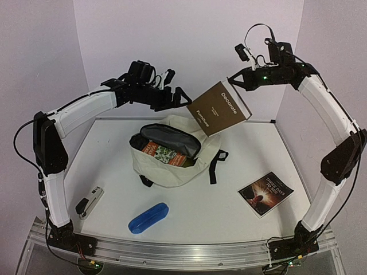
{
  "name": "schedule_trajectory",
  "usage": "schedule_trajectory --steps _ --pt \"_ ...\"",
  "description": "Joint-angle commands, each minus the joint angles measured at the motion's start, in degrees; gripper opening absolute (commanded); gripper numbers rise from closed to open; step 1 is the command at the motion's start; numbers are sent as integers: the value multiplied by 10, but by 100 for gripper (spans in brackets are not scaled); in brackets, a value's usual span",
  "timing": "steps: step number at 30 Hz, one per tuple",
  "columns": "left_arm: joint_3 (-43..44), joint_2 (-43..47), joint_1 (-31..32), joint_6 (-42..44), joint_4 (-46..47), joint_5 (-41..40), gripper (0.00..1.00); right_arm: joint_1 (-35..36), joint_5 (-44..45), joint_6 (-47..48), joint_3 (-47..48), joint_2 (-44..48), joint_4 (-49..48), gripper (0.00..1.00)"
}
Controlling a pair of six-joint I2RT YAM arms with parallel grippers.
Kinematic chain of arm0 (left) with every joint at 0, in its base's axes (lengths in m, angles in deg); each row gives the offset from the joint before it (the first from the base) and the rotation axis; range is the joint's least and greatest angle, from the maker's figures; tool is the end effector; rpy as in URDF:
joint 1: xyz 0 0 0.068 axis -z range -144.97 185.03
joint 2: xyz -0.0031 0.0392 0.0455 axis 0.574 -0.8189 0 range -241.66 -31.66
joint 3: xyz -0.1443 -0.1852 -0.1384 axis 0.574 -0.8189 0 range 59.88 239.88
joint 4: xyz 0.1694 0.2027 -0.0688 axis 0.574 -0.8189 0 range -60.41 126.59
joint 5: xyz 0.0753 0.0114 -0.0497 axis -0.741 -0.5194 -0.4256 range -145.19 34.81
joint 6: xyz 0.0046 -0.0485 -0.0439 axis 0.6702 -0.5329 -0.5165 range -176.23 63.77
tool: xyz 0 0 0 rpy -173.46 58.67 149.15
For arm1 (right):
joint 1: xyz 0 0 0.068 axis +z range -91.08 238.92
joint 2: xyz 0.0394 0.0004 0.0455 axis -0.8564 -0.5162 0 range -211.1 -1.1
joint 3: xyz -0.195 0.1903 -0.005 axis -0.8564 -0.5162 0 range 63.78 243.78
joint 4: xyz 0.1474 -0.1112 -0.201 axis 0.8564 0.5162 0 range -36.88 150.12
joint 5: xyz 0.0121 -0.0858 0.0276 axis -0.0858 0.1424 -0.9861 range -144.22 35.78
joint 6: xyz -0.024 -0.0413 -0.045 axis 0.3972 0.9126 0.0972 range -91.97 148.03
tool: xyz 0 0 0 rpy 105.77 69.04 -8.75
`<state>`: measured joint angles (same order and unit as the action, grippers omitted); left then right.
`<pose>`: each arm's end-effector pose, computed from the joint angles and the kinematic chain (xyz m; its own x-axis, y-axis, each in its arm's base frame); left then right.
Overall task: Pack the student bag
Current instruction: Pick up the book from the center of the board.
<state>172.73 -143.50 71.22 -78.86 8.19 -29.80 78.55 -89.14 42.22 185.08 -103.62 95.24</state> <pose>0.3754 -0.3022 0.3674 -0.6662 0.0568 -0.7436 0.6332 0.5699 -0.5237 0.3746 0.1650 0.4643 -0.1730 -0.2751 -0.9457 -0.8384 0.5450 -0.0052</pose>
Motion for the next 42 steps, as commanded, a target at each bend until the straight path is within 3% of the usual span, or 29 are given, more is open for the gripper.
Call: schedule_trajectory --steps 1,6,9,13,22,24,29,35,36,38,40,42 --pt "-26 36 24 150 85 0 100 15 -82 -18 15 35 -17 0" --pt "-50 55 56 331 101 -4 100 47 -136 30 -24 70 -13 0" --pt "-36 49 69 380 83 18 100 62 -162 47 -29 80 -5 0" --pt "-32 40 104 443 74 -13 100 70 -187 66 -23 80 16 0" --pt "-45 63 138 437 114 -5 99 78 -204 122 -31 79 62 0" --pt "-36 65 141 421 107 13 92 78 -202 123 -27 76 63 0" --pt "-63 88 141 387 124 15 54 77 -195 100 2 54 63 0" --pt "-53 91 141 347 125 26 31 74 -193 76 50 28 63 2" --pt "-58 95 140 338 133 21 24 68 -190 66 68 20 63 10" --pt "-75 107 138 314 158 7 12 51 -190 35 117 -5 63 37" --pt "-95 118 128 273 195 -6 10 20 -205 -6 185 -35 61 71" --pt "-117 130 108 213 230 -12 10 -16 -233 -66 248 -69 55 94"
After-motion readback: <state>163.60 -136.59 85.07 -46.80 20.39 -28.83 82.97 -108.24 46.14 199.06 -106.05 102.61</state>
